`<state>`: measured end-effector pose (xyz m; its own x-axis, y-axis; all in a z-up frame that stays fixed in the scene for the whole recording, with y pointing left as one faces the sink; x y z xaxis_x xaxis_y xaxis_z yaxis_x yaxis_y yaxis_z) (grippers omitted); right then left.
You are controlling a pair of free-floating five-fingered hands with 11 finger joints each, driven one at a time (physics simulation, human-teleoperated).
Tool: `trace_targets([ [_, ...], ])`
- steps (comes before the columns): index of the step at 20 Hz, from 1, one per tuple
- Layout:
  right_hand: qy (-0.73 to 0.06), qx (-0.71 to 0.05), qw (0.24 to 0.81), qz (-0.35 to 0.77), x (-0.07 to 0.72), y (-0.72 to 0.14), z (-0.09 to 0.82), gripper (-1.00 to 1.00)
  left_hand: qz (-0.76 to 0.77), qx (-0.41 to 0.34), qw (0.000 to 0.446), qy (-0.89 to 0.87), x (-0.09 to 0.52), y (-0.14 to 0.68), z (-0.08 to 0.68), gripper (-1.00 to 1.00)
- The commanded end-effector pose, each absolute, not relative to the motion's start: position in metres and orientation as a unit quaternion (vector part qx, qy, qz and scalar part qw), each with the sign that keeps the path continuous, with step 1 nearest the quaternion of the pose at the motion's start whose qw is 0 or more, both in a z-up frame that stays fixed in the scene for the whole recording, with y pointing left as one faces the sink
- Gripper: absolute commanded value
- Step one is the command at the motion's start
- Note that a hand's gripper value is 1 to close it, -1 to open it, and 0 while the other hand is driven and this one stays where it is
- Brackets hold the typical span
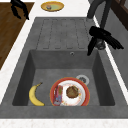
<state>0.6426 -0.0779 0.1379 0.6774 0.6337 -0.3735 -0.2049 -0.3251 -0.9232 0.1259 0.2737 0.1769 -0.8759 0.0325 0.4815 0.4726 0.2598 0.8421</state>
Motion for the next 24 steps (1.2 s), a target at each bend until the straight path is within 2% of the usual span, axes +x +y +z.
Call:
trace_targets([
  [1, -0.160, -0.713, 0.565, 0.383, 0.640, -0.094, 0.138, -1.00, -0.586, -0.164, 0.188, -0.771, 0.126, 0.274, 0.177, 0.00],
  [20, -0.254, -0.613, 0.608, 0.436, 0.556, -0.134, 0.085, -1.00, -0.586, -0.164, 0.188, -0.771, 0.126, 0.274, 0.177, 0.00],
  [24, -0.255, -0.590, 0.618, 0.453, 0.539, -0.141, 0.072, -1.00, -0.586, -0.164, 0.188, -0.771, 0.126, 0.274, 0.177, 0.00],
])
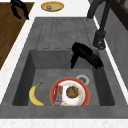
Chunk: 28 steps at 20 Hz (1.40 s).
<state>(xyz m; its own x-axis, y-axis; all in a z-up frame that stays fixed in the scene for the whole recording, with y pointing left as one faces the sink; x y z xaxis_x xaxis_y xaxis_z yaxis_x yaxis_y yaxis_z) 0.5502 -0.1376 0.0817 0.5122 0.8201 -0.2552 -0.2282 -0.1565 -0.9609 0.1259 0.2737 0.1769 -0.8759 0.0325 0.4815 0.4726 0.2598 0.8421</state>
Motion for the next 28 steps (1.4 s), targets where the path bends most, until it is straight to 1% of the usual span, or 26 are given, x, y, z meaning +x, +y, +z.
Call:
trace_targets([
  [1, -0.252, -0.588, 0.616, 0.459, 0.534, -0.145, 0.067, -1.00, -0.586, -0.164, 0.188, -0.771, 0.126, 0.274, 0.177, 0.00],
  [5, -0.273, -0.562, 0.618, 0.477, 0.518, -0.153, 0.051, -1.00, -0.586, -0.164, 0.188, -0.771, 0.126, 0.274, 0.177, 0.00],
  [7, -0.297, -0.538, 0.631, 0.474, 0.509, -0.152, 0.051, -1.00, -0.586, -0.164, 0.188, -0.771, 0.126, 0.274, 0.177, 0.00],
  [9, -0.303, -0.523, 0.636, 0.479, 0.499, -0.156, 0.046, -1.00, -0.586, -0.164, 0.188, -0.771, 0.126, 0.274, 0.177, 0.00],
  [14, -0.304, -0.498, 0.642, 0.497, 0.470, -0.170, 0.036, -1.00, -0.586, -0.164, 0.188, -0.771, 0.126, 0.274, 0.177, 0.00],
  [20, -0.300, -0.448, 0.662, 0.521, 0.439, -0.173, 0.050, -1.00, -0.586, -0.164, 0.188, -0.771, 0.126, 0.274, 0.177, 0.00],
  [28, -0.292, -0.399, 0.674, 0.549, 0.407, -0.185, 0.077, -1.00, -0.586, -0.164, 0.188, -0.771, 0.126, 0.274, 0.177, 0.00],
])
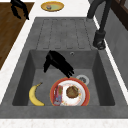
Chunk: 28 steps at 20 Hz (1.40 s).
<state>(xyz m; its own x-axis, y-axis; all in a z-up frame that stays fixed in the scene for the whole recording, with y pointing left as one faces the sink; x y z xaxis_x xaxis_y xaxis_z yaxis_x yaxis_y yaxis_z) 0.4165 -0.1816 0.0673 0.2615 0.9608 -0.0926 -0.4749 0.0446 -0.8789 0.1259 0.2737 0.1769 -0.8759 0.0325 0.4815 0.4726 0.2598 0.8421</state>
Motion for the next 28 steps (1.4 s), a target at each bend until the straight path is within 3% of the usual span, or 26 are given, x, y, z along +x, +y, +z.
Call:
trace_targets([
  [1, -0.292, -0.393, 0.675, 0.553, 0.403, -0.186, 0.080, -1.00, -0.586, -0.164, 0.188, -0.771, 0.126, 0.274, 0.177, 0.00],
  [16, -0.329, -0.347, 0.693, 0.540, 0.335, -0.239, 0.133, -1.00, -0.586, -0.164, 0.188, -0.771, 0.126, 0.274, 0.177, 0.00],
  [28, -0.317, -0.354, 0.697, 0.537, 0.294, -0.261, 0.119, -1.00, -0.586, -0.164, 0.188, -0.771, 0.126, 0.274, 0.177, 0.00],
])
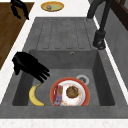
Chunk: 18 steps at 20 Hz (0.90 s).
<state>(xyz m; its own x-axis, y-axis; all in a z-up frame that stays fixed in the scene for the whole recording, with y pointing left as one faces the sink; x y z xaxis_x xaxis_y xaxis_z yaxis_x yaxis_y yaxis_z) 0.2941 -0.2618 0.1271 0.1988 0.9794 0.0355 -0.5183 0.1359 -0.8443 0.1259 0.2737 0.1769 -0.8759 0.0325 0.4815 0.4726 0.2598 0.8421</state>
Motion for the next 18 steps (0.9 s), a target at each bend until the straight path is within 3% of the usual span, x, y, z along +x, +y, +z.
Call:
trace_targets([
  [1, -0.309, -0.355, 0.700, 0.537, 0.294, -0.262, 0.114, -1.00, -0.586, -0.164, 0.188, -0.771, 0.126, 0.274, 0.177, 0.00],
  [9, -0.248, -0.394, 0.735, 0.493, 0.310, -0.261, 0.086, -1.00, -0.586, -0.164, 0.188, -0.771, 0.126, 0.274, 0.177, 0.00],
  [18, -0.155, -0.346, 0.735, 0.562, 0.337, -0.247, 0.065, -1.00, -0.586, -0.164, 0.188, -0.771, 0.126, 0.274, 0.177, 0.00],
])
